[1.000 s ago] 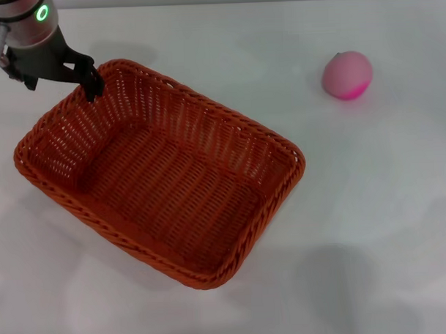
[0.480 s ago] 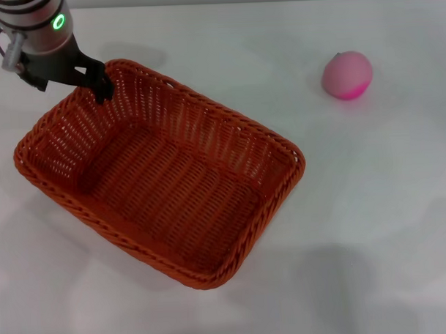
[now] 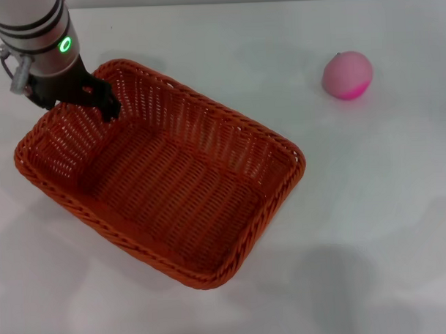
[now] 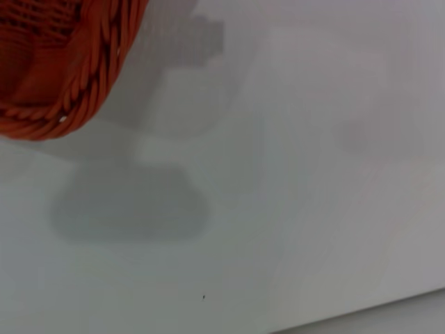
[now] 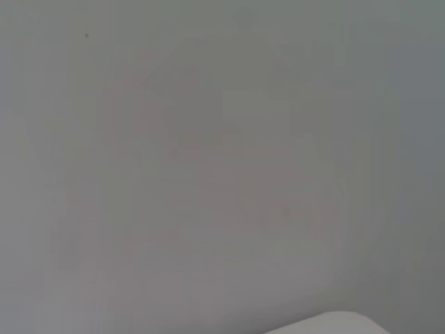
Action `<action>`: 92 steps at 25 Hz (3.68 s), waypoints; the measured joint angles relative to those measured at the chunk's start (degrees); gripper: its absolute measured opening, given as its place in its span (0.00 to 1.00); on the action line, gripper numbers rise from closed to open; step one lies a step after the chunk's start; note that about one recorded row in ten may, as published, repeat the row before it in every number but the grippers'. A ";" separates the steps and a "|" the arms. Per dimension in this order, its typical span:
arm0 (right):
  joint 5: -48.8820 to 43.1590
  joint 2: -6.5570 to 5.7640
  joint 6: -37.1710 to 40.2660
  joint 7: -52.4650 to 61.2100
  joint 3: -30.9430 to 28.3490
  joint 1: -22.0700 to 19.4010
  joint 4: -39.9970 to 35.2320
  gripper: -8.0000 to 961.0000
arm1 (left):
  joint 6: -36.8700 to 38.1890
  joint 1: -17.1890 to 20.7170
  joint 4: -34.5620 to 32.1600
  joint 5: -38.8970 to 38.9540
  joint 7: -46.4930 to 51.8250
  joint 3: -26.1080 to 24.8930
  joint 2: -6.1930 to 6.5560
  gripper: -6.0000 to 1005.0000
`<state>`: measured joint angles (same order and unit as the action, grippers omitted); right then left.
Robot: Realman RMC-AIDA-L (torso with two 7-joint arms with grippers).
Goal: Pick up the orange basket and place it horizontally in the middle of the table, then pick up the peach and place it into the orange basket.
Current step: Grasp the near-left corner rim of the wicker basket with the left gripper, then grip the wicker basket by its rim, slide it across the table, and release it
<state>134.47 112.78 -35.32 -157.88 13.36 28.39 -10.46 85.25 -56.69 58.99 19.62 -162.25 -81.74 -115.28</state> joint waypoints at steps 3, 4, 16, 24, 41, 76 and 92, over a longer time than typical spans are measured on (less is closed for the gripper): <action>0.00 -0.12 0.00 0.02 0.00 0.00 0.00 0.90 | 0.24 0.58 0.28 0.06 0.01 0.00 -0.12 0.87; 0.00 -0.14 0.00 0.03 0.00 0.00 0.00 0.90 | 0.34 0.77 0.31 0.02 0.01 -0.01 -0.28 0.87; 0.00 -0.16 -0.01 0.03 0.00 0.21 0.00 0.90 | 0.56 1.83 0.34 -0.29 0.00 0.97 -0.91 0.85; 0.00 0.06 -0.01 0.03 0.00 0.33 0.00 0.90 | 1.73 2.69 0.66 -0.29 0.05 0.51 -1.10 0.82; 0.00 0.16 -0.19 0.11 0.00 0.52 0.00 0.90 | 0.76 9.44 8.27 -0.39 0.09 0.14 -1.41 0.35; -0.31 0.24 0.02 1.52 0.37 0.08 0.00 0.90 | -4.85 26.37 26.45 4.06 0.22 -4.64 -3.68 0.17; -0.45 0.06 0.62 1.61 0.63 0.64 -0.09 0.90 | -7.70 30.79 28.20 4.83 0.93 -6.83 -3.89 0.15</action>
<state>134.02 112.85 -34.71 -156.27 13.99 29.03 -10.54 77.55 -25.90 87.20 24.45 -161.32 -88.56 -119.18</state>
